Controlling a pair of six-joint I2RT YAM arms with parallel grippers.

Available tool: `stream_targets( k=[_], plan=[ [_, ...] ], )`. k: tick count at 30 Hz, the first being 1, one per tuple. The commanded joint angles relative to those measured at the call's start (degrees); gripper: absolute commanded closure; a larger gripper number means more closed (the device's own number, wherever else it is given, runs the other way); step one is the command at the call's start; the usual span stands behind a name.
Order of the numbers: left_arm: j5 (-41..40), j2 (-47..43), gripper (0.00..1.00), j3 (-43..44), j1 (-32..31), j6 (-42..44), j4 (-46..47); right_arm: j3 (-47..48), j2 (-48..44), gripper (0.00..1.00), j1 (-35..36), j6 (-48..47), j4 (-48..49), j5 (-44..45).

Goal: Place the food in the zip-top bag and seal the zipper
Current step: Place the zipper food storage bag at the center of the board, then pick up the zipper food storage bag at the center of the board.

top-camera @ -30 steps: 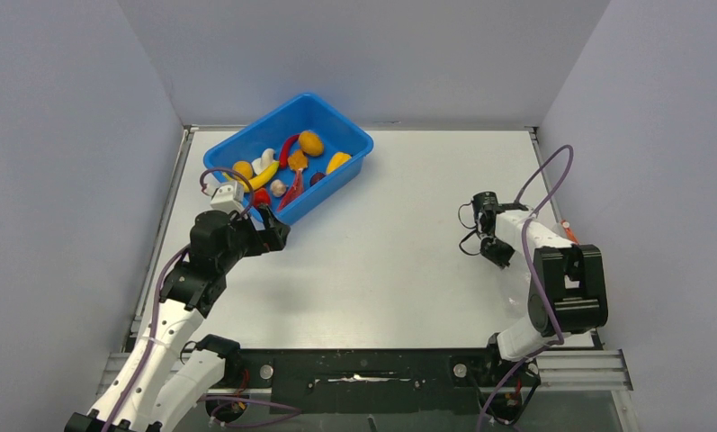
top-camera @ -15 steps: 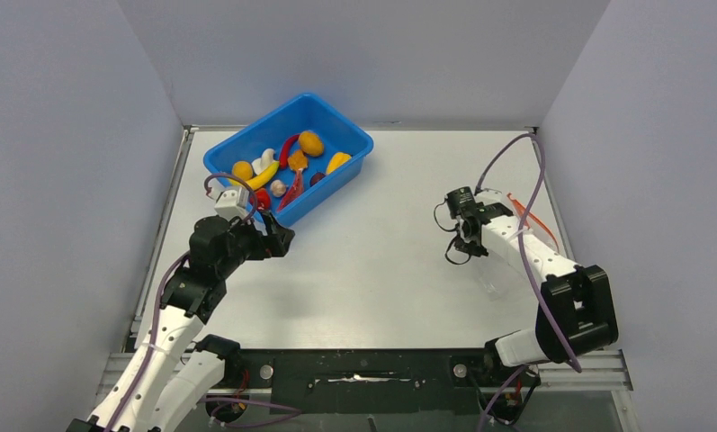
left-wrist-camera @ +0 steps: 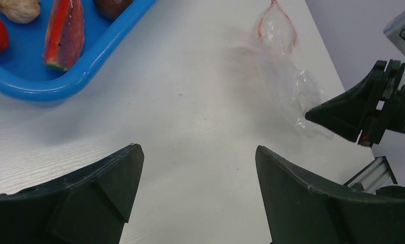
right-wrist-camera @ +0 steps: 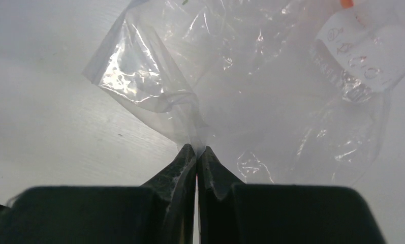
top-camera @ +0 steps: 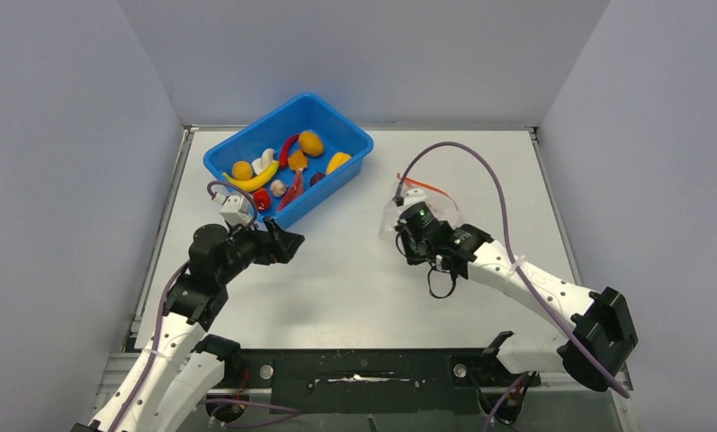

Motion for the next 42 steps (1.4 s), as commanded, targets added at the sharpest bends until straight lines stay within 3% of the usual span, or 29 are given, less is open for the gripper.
stream_targets(
  k=[1,8,17,23,28,32,42],
  plan=[
    [3.0,1.3,0.19,3.7,-0.3,-2.9,4.5,2.3,-1.6,0.95,11.5,-8.4,6.2,1.2],
    [-0.1,7.7,0.24,8.9,-0.3,-7.5,0.7,4.4,1.5,0.91,25.0,-16.2,7.1,4.4],
    [-2.6,10.4,0.28,6.4,-0.3,-11.4,-1.1,2.6,6.2,0.77,27.4,-16.1,1.5,5.9],
    [-2.1,13.4,0.29,5.6,-0.3,-10.8,-2.7,0.1,5.5,0.67,23.3,-11.1,0.3,8.2],
    [-0.1,16.0,0.30,2.2,-0.4,-13.0,1.7,0.0,2.5,0.55,17.6,-8.3,-0.1,7.3],
    [4.0,18.1,0.34,-1.3,-0.9,-13.3,7.9,-0.3,0.2,0.47,13.1,-3.6,-0.8,11.8],
    [5.5,23.2,0.38,-6.0,-3.7,-17.8,16.2,4.8,-2.1,0.45,9.0,9.9,-5.2,15.7]
  ],
)
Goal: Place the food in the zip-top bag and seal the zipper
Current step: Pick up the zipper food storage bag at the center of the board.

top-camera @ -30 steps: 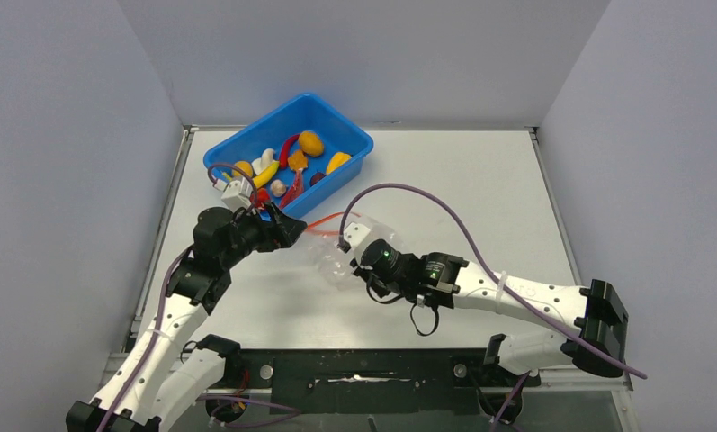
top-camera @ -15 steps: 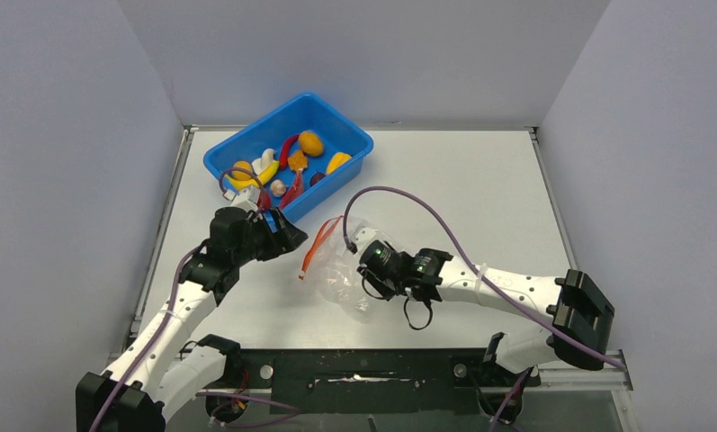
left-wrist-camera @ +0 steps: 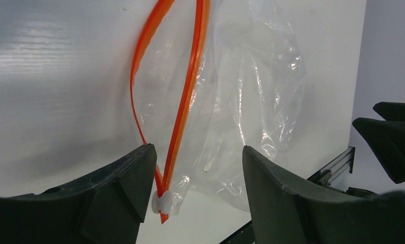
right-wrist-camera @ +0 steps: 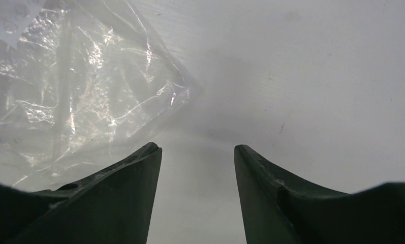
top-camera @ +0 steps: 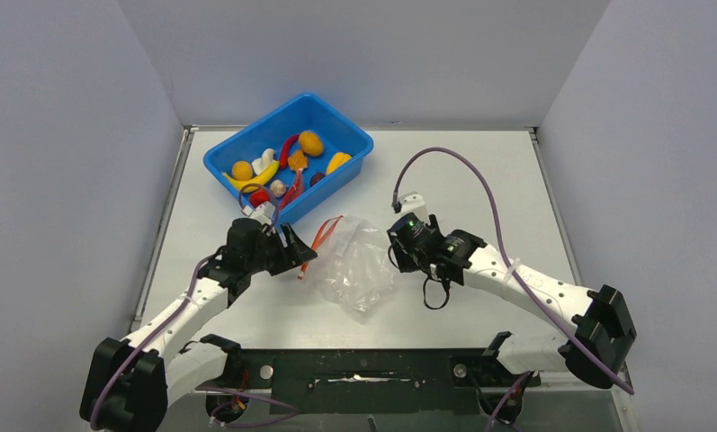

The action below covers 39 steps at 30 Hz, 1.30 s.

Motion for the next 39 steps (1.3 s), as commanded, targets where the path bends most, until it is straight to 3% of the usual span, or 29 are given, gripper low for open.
stream_targets(
  k=[1,12,17,21,27,39],
  plan=[
    [2.0,1.5,0.38,-1.7,-1.9,-3.9,10.2,3.5,-2.8,0.44,0.0,7.7,-0.2,3.5],
    [0.5,3.7,0.41,-8.3,-10.8,-14.3,29.3,5.3,-3.9,0.45,-0.5,19.9,2.4,3.6],
    [-1.7,2.1,0.41,-8.4,-14.2,-14.6,30.9,5.5,-2.7,0.45,-0.5,23.8,4.5,1.2],
    [-5.9,-3.2,0.41,-7.9,-14.3,-12.7,25.5,7.2,0.9,0.47,-0.2,27.2,5.3,-2.6],
    [-18.1,-13.5,0.34,-3.5,-14.1,-8.2,5.7,12.1,8.4,0.49,2.9,33.3,3.2,-2.2],
    [-43.7,-32.3,0.27,7.7,-13.9,1.3,-17.5,35.8,30.5,0.49,9.5,39.1,-7.6,-1.1]
  ],
)
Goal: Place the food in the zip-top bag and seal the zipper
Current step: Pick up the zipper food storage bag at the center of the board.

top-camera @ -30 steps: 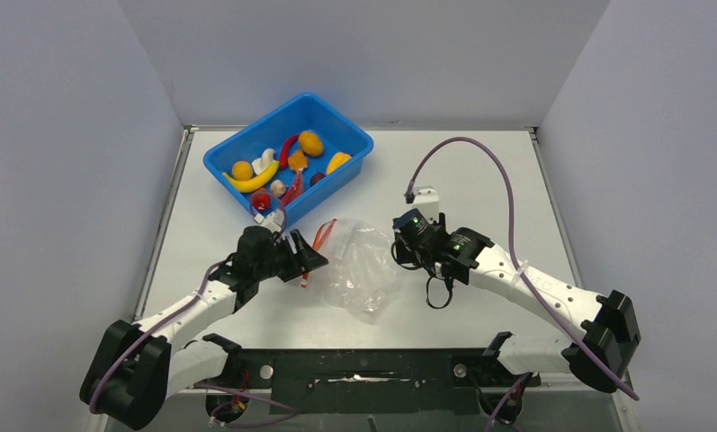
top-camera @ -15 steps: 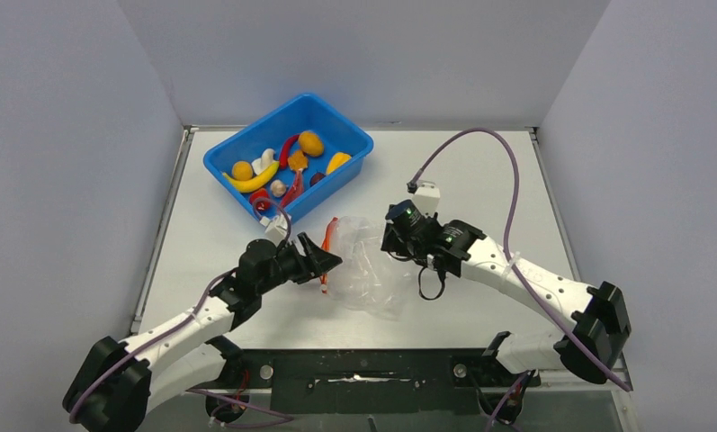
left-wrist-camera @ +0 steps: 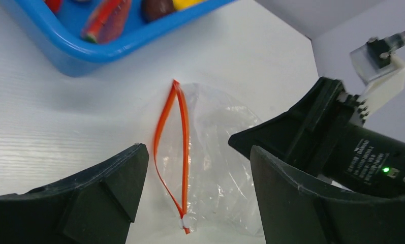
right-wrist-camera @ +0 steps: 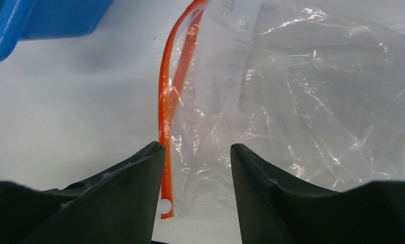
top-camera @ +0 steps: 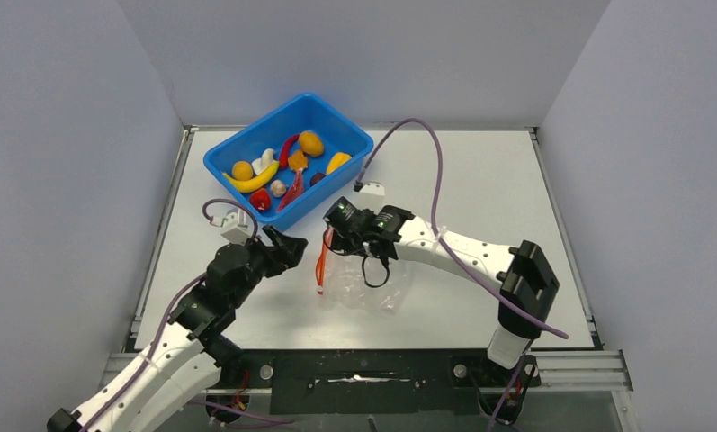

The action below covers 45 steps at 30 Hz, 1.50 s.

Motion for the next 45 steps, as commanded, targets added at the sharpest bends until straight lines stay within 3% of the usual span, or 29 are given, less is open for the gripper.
stream_targets(
  k=[1,11,15,24,28,36,42,45],
  plan=[
    [-14.4,-6.3,0.27,7.4,0.2,6.0,-9.9,8.6,4.7,0.49,0.9,3.0,-5.0,1.6],
    [-25.7,-19.8,0.26,8.5,0.0,10.1,-16.0,21.8,16.9,0.47,2.1,1.5,-12.6,0.3],
    [-26.6,-23.2,0.26,7.1,0.0,9.8,-14.9,28.1,21.3,0.45,2.3,0.1,-16.5,1.3],
    [-26.3,-23.4,0.26,7.3,-0.1,9.7,-15.7,33.0,26.9,0.45,2.6,-1.2,-23.2,1.9],
    [-26.2,-23.4,0.29,7.0,0.0,9.7,-15.6,35.1,28.2,0.52,2.5,-2.5,-26.6,5.1],
    [-25.5,-23.3,0.32,6.8,-0.1,9.1,-15.3,34.2,25.3,0.79,2.5,-3.4,-28.9,11.1],
    [-21.1,-17.6,0.36,7.6,-0.1,9.0,-13.7,30.1,21.6,1.00,2.5,-3.2,-27.3,12.9],
    [-19.4,-14.1,0.37,8.6,0.0,8.0,-14.4,26.5,19.3,1.00,2.5,-4.6,-24.8,13.3]
  ],
)
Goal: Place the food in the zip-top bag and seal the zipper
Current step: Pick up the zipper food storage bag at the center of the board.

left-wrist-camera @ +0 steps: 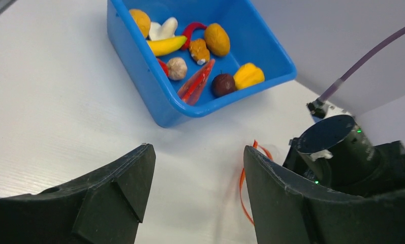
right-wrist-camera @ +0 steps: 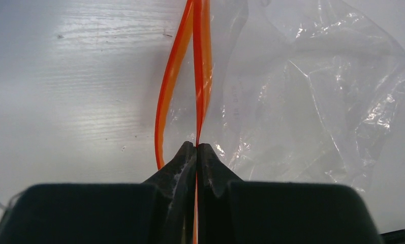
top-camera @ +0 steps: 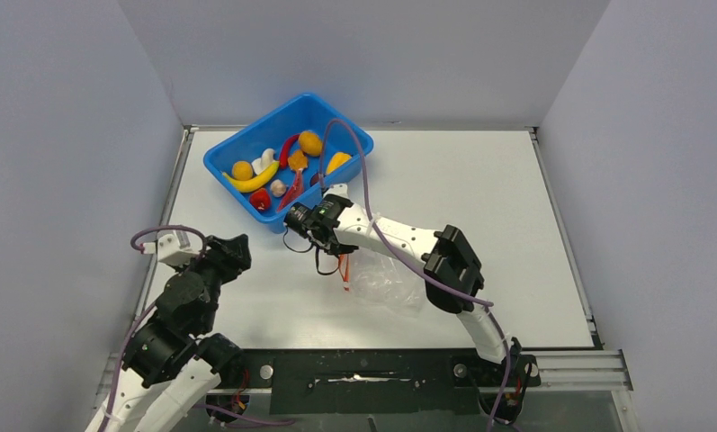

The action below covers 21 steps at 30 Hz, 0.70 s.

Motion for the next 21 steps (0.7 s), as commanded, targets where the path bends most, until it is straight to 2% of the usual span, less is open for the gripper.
stream_targets(
  k=[1,6,9,14,21],
  plan=[
    [3.8,5.0,0.37,2.0,-0.1,-1.2,1.5,-3.6,-7.4,1.00,0.4,-1.3,2.8,4.2],
    [5.3,7.1,0.38,1.5,0.0,-3.6,1.3,-4.7,-10.1,1.00,0.4,-3.1,3.4,4.9],
    [8.8,7.6,0.41,0.7,0.0,-5.6,2.5,-6.9,-13.8,1.00,0.5,-4.5,5.5,5.3],
    [16.6,10.1,0.46,-0.9,0.0,-10.5,4.7,-15.2,-23.5,1.00,1.5,-7.0,14.4,4.6],
    [26.6,17.3,0.46,-1.0,0.0,-13.4,13.0,-24.4,-33.8,1.00,3.3,-10.7,25.4,1.0]
  ],
)
